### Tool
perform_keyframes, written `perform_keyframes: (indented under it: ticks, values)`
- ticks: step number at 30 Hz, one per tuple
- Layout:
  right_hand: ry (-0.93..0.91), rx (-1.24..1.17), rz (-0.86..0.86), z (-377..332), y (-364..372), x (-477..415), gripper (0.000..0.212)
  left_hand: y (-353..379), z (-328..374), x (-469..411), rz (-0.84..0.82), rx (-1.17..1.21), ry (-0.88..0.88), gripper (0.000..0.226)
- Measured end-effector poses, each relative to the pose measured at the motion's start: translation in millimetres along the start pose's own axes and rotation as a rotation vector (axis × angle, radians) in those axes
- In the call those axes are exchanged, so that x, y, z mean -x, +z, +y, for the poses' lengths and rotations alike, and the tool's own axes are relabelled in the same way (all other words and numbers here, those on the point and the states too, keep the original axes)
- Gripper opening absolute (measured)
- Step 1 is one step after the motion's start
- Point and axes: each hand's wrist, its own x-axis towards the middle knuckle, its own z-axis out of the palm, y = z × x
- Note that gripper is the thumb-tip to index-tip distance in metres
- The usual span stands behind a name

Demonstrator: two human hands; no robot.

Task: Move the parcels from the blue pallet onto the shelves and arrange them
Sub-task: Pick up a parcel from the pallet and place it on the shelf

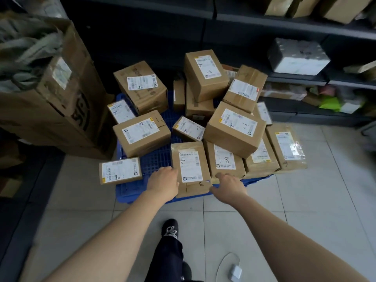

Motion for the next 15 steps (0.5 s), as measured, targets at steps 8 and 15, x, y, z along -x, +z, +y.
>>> perform_keyframes:
  ticks: [8,15]
  values:
    - [0.107,-0.236,-0.139,6.3,35.9,-52.5,0.035,36.9,1.5,-43.6,-0.094,0.290,-0.187,0.070]
    - [0.180,-0.459,-0.113,5.3,64.9,-70.7,0.026,63.2,11.0,-51.5,-0.147,0.679,-0.413,0.078]
